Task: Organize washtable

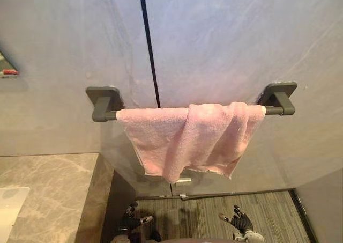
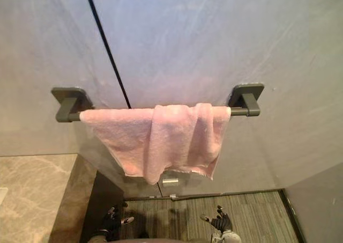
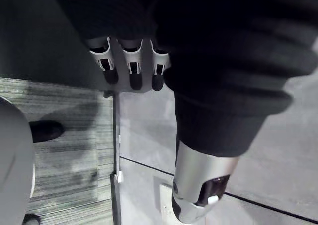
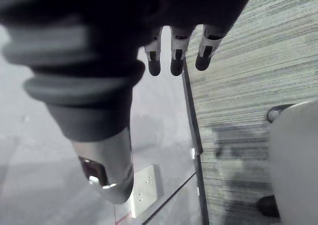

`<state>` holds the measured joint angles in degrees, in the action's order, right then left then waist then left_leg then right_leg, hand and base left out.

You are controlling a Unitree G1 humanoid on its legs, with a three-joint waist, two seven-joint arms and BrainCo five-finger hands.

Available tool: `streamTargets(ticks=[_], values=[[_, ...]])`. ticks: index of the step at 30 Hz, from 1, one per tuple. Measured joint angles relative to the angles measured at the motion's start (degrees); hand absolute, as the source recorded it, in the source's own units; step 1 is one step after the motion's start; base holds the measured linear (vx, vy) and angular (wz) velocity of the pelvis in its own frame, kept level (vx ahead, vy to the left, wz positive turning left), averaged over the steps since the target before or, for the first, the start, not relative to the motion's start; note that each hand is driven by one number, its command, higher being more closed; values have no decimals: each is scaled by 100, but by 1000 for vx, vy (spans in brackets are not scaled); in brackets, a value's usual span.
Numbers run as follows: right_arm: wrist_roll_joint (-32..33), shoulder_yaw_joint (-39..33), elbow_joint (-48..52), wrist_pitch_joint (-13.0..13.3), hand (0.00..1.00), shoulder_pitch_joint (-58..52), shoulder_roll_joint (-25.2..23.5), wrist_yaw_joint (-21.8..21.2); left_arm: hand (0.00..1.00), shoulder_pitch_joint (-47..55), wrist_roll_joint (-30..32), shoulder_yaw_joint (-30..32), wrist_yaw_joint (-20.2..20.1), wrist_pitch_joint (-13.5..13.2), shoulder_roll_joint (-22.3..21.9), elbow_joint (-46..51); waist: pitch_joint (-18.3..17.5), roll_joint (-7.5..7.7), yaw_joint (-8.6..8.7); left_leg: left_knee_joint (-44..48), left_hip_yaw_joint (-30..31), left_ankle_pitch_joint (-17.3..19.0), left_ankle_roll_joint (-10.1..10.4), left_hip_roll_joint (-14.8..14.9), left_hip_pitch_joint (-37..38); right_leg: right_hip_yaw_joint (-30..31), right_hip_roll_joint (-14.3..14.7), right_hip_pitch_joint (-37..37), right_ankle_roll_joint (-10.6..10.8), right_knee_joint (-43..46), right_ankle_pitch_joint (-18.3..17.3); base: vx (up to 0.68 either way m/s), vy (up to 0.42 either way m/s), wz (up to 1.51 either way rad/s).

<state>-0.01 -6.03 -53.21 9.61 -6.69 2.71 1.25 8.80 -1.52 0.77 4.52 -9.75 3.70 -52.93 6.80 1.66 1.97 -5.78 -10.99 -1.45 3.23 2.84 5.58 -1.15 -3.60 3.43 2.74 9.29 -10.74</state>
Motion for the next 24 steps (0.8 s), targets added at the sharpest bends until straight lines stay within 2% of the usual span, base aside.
streamTargets(ticks=[2,4,5,6,7,8,9,10,11,12,13,14,15,16,17,18,19,20,21,22,23,24], values=[[-7,54,10,-2,0,122,-53,0,0,-90,1,-25,47,24,66,-46,132,13,51,20,-35,-5,-4,78,-58,37,-33,-312,115,460,-70,-13,-22,-24],[15,23,78,-14,0,52,-54,3,0,-172,2,-77,63,62,33,-91,189,-44,45,26,26,-29,-33,168,-48,54,-49,-796,118,1531,-188,-27,-60,21],[10,21,122,-12,0,25,-44,5,0,-172,2,-88,66,72,45,-93,205,-70,47,28,88,-30,-33,159,-39,51,-141,-949,28,1985,-332,0,-89,60],[5,23,229,-10,0,-73,-60,-5,0,-195,3,-134,73,81,83,-97,161,15,50,70,325,-29,-30,129,-34,66,-529,-1048,54,2610,-468,5,-66,56],[2,23,235,-10,0,-81,-61,-5,0,-199,3,-135,72,81,88,-98,157,22,50,87,349,-27,-27,127,-40,76,-580,-1052,50,2650,-475,22,-122,85],[-18,22,262,-16,0,-161,-63,-10,0,-227,2,-126,75,77,114,-98,100,112,31,283,585,18,40,144,-166,315,-934,-1076,42,2892,-479,-3,-233,68],[-43,22,264,-22,0,-185,-60,-10,0,-205,2,-118,80,74,142,-95,48,166,22,433,675,61,143,206,-291,633,-1110,-1063,34,2887,-449,-3,-233,66],[-52,27,266,-28,0,-170,-63,-11,0,-199,2,-116,84,75,172,-95,37,181,3,516,706,78,213,265,-349,815,-1163,-1068,60,2829,-422,-53,-424,23],[-56,41,288,-55,0,-116,-63,-18,0,-155,-6,-107,91,77,233,-98,21,198,-12,676,760,121,407,443,-464,1175,-1183,-1075,32,2528,-177,-75,-482,-8],[-53,124,288,-99,0,-89,-61,-15,0,-130,-5,-106,107,70,321,-96,-39,309,-56,762,760,121,620,556,-550,1391,-1180,-1069,285,2119,199,-97,-589,-9],[-54,226,281,-120,0,-83,-25,-14,0,-146,-7,-113,117,83,346,-133,-87,323,-64,791,797,86,733,671,-610,1375,-1062,-985,675,1981,-39,-97,-548,-27],[-52,413,286,-120,0,-37,71,-16,0,-154,-16,-111,181,79,324,-165,-114,186,-136,801,785,3,855,952,-718,1238,-864,-909,991,1739,-352,-116,-547,-15],[-50,503,291,-117,0,23,167,-12,0,-201,-37,-117,203,83,217,-214,-99,69,-98,833,887,-142,907,1153,-888,1085,-694,-873,969,1556,-636,-132,-546,4],[-44,528,279,-122,0,44,228,-10,0,-270,-63,-126,205,85,158,-224,-80,-16,-67,838,1025,-312,865,1248,-1037,927,-596,-880,890,1547,-791,-134,-421,64],[-40,530,266,-130,0,30,296,0,0,-352,-88,-157,211,88,70,-245,-29,-117,35,829,1182,-585,596,1304,-1242,670,-509,-877,783,1597,-855,-218,-440,146],[35,482,250,-121,0,31,354,19,0,-457,-146,-303,211,80,-30,-266,42,-140,104,506,1203,-1564,262,1271,-1464,174,-488,-926,533,1656,-817,-286,-437,154],[35,484,149,-115,0,26,396,28,0,-523,-205,-312,213,78,-60,-246,74,-97,60,620,985,-1591,350,1225,-1527,-105,-545,-919,298,1569,-799,-246,-342,124],[35,478,53,-115,0,84,439,37,0,-581,-246,-310,220,90,-71,-252,76,-107,19,917,799,-1347,544,1155,-1556,-203,-543,-900,218,1530,-768,-237,-244,81],[13,419,5,-127,0,120,450,106,0,-539,-238,-312,212,119,-71,-262,88,-65,48,1675,509,-618,591,884,-1631,-432,-627,-817,123,1447,-707,-216,-203,84],[13,384,4,-128,0,118,438,127,0,-538,-235,-312,211,111,-70,-250,91,-33,49,2075,439,-195,454,682,-1621,-602,-683,-782,66,1377,-634,-254,-231,91],[13,388,3,-128,0,112,439,130,0,-541,-236,-312,207,115,-73,-250,90,-33,49,2240,343,-9,449,613,-1605,-754,-691,-763,45,1298,-559,-196,-136,85],[13,386,2,-134,0,59,417,132,0,-557,-236,-310,203,120,-74,-253,91,-31,51,2867,-148,482,340,625,-1606,-1058,-715,-757,-19,1175,-431,-174,-91,97]])
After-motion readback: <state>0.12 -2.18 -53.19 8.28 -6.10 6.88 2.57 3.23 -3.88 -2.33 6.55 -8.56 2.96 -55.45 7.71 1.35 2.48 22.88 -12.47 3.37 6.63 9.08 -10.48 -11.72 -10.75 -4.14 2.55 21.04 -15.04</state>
